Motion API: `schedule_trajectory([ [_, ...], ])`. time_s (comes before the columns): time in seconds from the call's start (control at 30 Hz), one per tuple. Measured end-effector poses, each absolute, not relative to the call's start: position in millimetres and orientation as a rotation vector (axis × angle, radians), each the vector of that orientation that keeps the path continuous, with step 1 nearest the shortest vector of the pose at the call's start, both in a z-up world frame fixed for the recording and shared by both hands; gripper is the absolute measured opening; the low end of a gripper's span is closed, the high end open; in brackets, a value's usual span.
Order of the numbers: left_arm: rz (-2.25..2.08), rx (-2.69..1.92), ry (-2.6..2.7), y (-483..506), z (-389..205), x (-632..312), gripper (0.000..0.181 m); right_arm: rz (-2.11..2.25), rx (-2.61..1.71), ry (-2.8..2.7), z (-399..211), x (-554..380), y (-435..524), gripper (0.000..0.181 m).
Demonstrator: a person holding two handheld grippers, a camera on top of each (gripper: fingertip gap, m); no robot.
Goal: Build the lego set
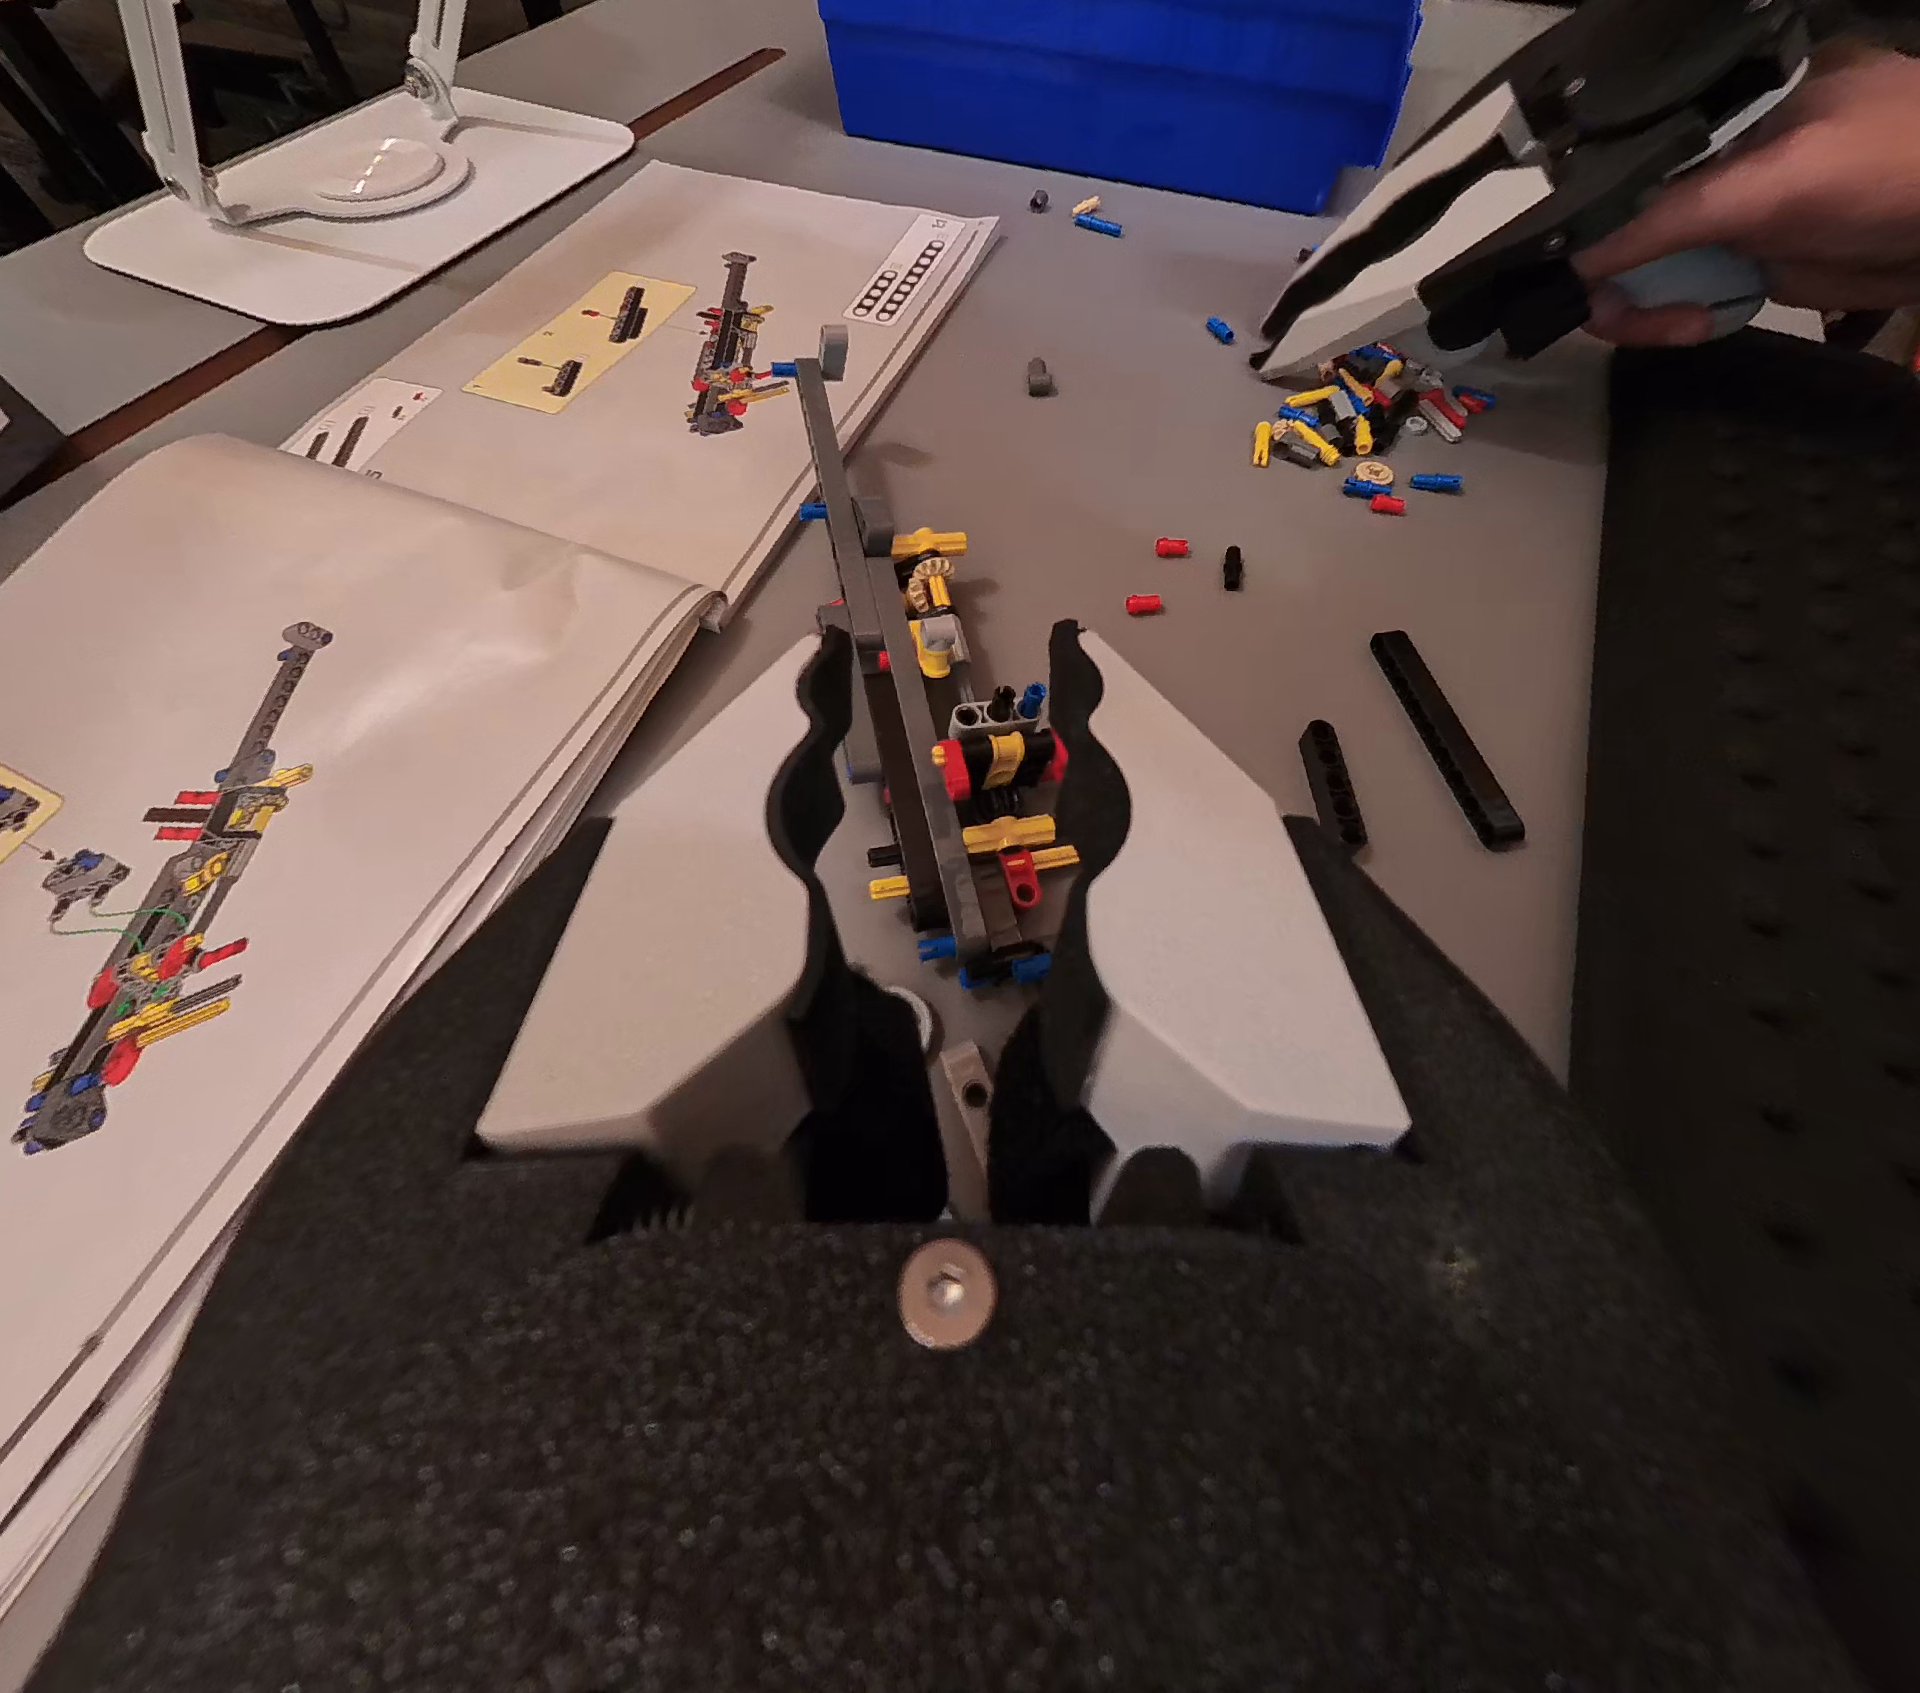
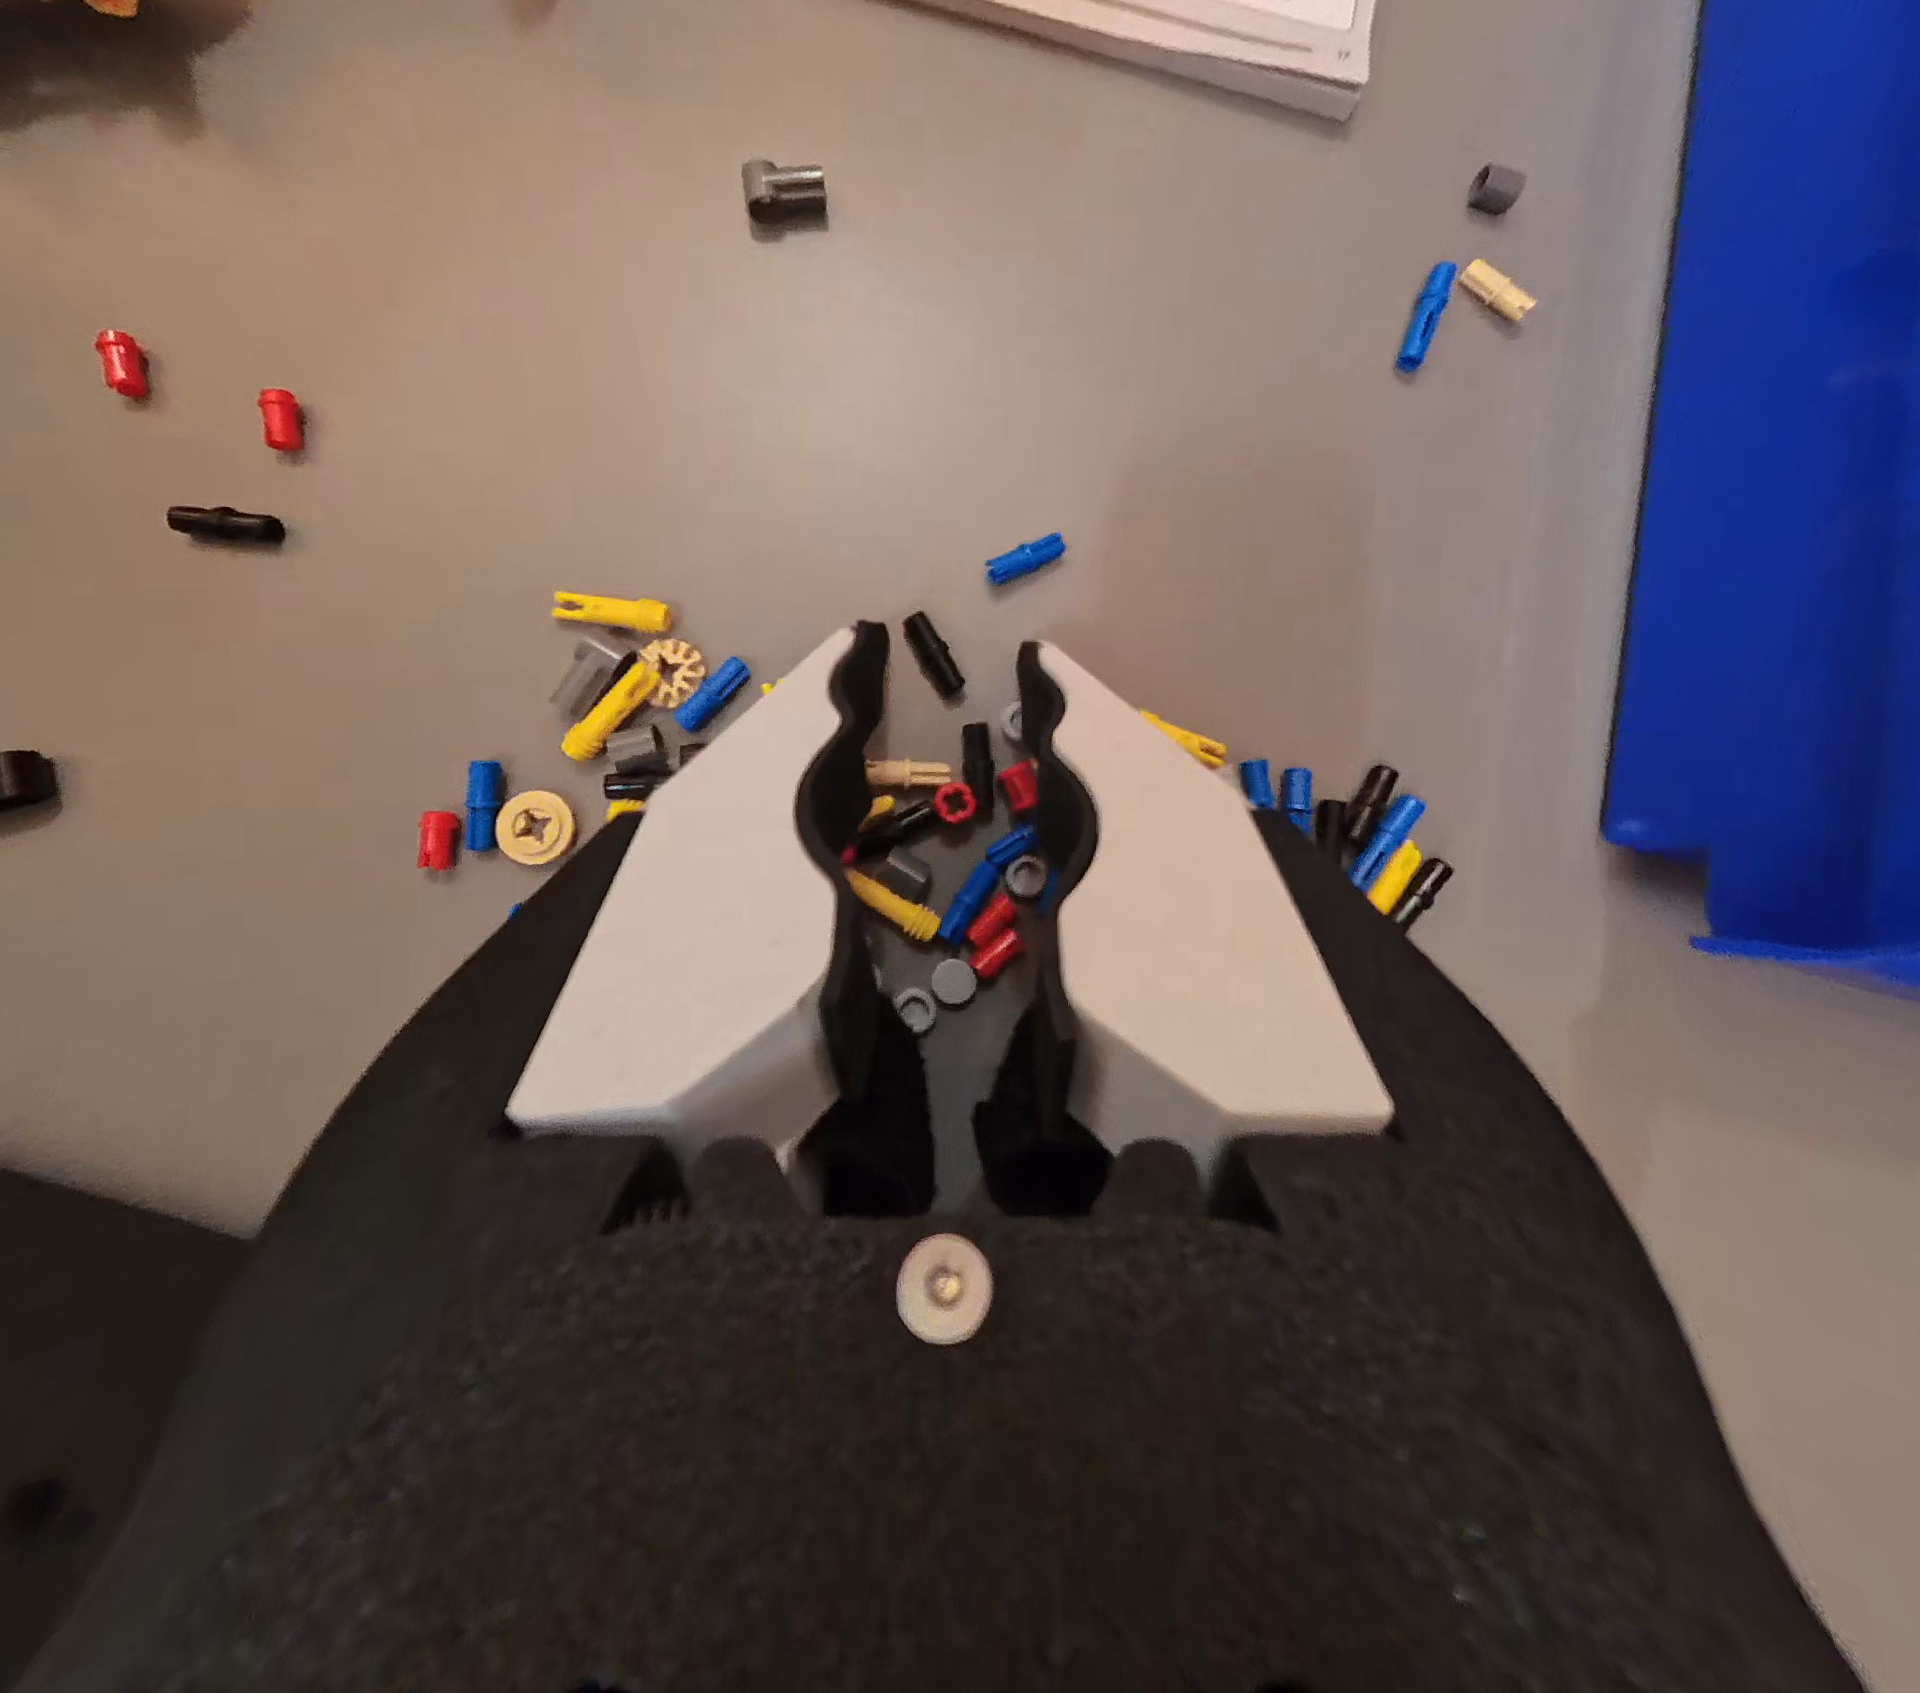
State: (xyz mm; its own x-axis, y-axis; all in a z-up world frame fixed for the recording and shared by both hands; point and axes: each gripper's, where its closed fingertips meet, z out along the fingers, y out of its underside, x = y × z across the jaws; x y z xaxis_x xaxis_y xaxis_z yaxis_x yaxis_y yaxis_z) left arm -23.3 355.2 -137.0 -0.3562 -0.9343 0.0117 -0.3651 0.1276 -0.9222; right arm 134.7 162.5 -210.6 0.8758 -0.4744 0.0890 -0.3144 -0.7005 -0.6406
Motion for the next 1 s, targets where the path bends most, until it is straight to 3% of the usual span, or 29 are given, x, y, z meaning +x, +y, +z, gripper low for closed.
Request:
schedule_trajectory([
  [0.13,-1.214,-1.255,1.804,355,-136,-23,0.036,-0.326,-2.412,0.538,-211,133,163,0.004],
  [0.23,-1.209,-1.254,1.804,356,-136,-24,0.036,-0.342,-2.420,0.502,-209,130,166,0.003],
  [0.47,-1.208,-1.247,1.810,354,-136,-24,0.036,-0.030,-2.332,0.293,-192,66,234,0.003],
  [0.73,-1.200,-1.258,1.797,358,-135,-24,0.036,-0.052,-2.410,0.196,-210,51,244,0.004],
  [0.8,-1.201,-1.261,1.795,358,-135,-24,0.036,-0.052,-2.409,0.194,-210,51,244,0.012],
  [1.0,-1.174,-1.312,1.706,379,-132,-23,0.029,-0.217,-2.027,0.344,-146,115,269,0.022],
])
